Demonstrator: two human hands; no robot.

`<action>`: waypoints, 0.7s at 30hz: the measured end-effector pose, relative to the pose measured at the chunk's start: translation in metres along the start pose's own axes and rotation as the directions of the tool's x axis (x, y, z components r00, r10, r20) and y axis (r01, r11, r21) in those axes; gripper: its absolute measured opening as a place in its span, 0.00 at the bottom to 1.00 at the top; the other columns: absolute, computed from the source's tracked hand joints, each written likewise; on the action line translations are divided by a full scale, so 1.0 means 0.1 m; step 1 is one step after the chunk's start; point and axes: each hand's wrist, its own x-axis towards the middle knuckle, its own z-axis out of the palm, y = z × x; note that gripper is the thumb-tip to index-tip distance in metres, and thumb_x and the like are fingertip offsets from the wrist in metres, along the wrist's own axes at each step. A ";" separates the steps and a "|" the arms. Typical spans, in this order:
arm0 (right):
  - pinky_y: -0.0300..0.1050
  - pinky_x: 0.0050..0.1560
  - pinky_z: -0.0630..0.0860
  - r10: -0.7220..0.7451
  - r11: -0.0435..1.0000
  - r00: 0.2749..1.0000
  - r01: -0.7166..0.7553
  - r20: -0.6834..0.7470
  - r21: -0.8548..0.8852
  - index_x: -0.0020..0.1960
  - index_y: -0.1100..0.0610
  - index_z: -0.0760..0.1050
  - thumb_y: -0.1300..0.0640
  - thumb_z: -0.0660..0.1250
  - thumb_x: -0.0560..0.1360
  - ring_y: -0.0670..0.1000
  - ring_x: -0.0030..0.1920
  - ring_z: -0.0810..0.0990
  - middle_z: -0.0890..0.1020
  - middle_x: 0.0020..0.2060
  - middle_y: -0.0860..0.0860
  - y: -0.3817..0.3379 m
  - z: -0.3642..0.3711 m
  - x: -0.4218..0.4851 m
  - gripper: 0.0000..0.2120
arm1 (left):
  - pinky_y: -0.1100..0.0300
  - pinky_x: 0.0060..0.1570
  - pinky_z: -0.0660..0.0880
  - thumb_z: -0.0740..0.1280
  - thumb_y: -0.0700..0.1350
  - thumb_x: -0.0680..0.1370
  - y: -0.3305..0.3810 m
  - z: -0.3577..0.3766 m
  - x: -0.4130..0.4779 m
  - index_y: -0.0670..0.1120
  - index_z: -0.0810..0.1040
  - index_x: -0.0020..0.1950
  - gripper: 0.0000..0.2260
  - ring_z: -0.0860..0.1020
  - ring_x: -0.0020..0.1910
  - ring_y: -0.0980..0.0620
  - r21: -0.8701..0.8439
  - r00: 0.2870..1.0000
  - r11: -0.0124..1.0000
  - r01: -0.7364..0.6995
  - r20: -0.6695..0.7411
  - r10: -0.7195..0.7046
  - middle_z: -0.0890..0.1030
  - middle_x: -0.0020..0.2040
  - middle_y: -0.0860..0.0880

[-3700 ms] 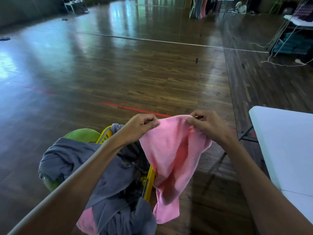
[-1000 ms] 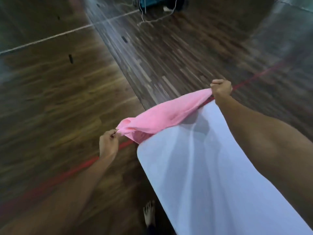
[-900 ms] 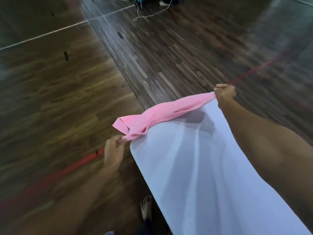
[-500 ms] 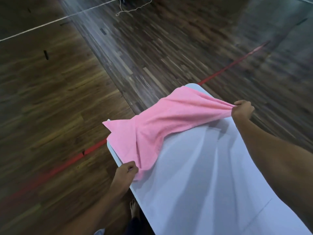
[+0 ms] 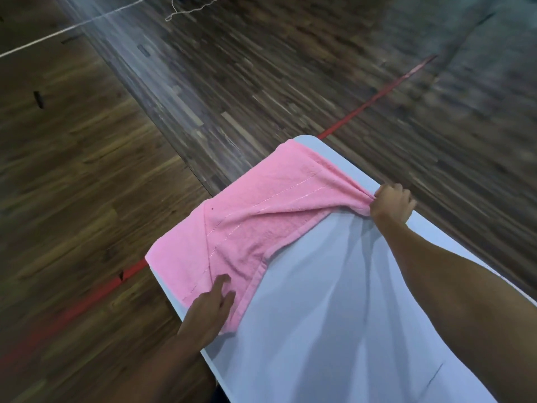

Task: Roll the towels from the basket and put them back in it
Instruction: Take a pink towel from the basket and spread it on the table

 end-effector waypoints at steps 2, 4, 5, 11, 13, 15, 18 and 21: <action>0.53 0.59 0.63 -0.070 0.997 0.993 0.065 -0.098 -0.044 0.55 0.57 0.78 0.65 0.64 0.72 0.61 0.58 0.72 0.76 0.56 0.59 -0.10 0.09 -0.01 0.13 | 0.54 0.42 0.76 0.52 0.54 0.83 -0.01 0.01 0.14 0.52 0.71 0.55 0.11 0.79 0.34 0.52 0.165 0.989 0.985 -0.053 -0.127 0.075 0.81 0.37 0.50; 0.53 0.58 0.63 -0.206 0.977 0.963 0.212 -0.171 0.018 0.54 0.57 0.78 0.65 0.63 0.71 0.61 0.56 0.74 0.77 0.55 0.58 -0.29 0.15 -0.03 0.14 | 0.53 0.39 0.75 0.51 0.55 0.80 -0.07 0.02 0.31 0.49 0.78 0.43 0.19 0.77 0.31 0.51 0.357 0.955 0.926 -0.125 -0.209 0.210 0.81 0.33 0.52; 0.53 0.58 0.65 -0.313 0.944 0.930 0.328 -0.193 0.048 0.53 0.58 0.78 0.65 0.63 0.70 0.61 0.54 0.76 0.78 0.54 0.58 -0.42 0.20 -0.05 0.13 | 0.54 0.40 0.73 0.54 0.54 0.78 -0.08 0.01 0.37 0.49 0.79 0.39 0.18 0.76 0.32 0.51 0.451 0.932 0.878 -0.162 -0.223 0.286 0.80 0.34 0.52; 0.55 0.60 0.72 -0.684 0.715 0.728 0.680 -0.035 0.164 0.59 0.60 0.77 0.56 0.59 0.79 0.61 0.62 0.75 0.77 0.64 0.59 -1.15 0.44 -0.14 0.14 | 0.53 0.58 0.68 0.66 0.52 0.75 -0.20 0.02 0.62 0.49 0.77 0.39 0.09 0.75 0.56 0.47 0.461 0.818 0.779 -0.426 -0.172 0.549 0.77 0.56 0.48; 0.54 0.62 0.69 -0.690 0.721 0.718 0.674 0.090 0.161 0.67 0.58 0.71 0.51 0.57 0.81 0.59 0.65 0.71 0.72 0.67 0.56 -1.25 0.51 -0.13 0.18 | 0.55 0.62 0.66 0.62 0.52 0.78 -0.28 0.07 0.63 0.48 0.76 0.45 0.09 0.73 0.60 0.46 0.469 0.800 0.753 -0.462 -0.148 0.582 0.75 0.60 0.46; 0.55 0.64 0.68 -0.665 0.746 0.734 0.662 0.137 0.077 0.73 0.53 0.63 0.46 0.52 0.81 0.59 0.66 0.68 0.68 0.69 0.54 -1.29 0.59 -0.10 0.23 | 0.53 0.67 0.63 0.59 0.52 0.81 -0.34 0.13 0.62 0.47 0.75 0.51 0.10 0.71 0.64 0.45 0.481 0.792 0.748 -0.456 -0.164 0.588 0.74 0.61 0.46; 0.56 0.66 0.64 -0.659 0.740 0.741 0.669 0.128 -0.064 0.74 0.52 0.62 0.44 0.50 0.79 0.59 0.64 0.69 0.69 0.66 0.56 -1.32 0.63 -0.07 0.26 | 0.50 0.74 0.56 0.56 0.53 0.82 -0.38 0.23 0.57 0.46 0.74 0.63 0.16 0.67 0.70 0.46 0.487 0.808 0.768 -0.416 -0.190 0.558 0.73 0.67 0.46; 0.58 0.75 0.53 -0.718 0.673 0.688 0.724 0.103 -0.149 0.71 0.61 0.65 0.44 0.47 0.74 0.59 0.70 0.65 0.68 0.69 0.59 -1.38 0.64 -0.01 0.32 | 0.49 0.75 0.54 0.53 0.56 0.83 -0.35 0.23 0.57 0.45 0.68 0.74 0.24 0.61 0.76 0.47 0.485 0.849 0.792 -0.372 -0.168 0.501 0.66 0.75 0.46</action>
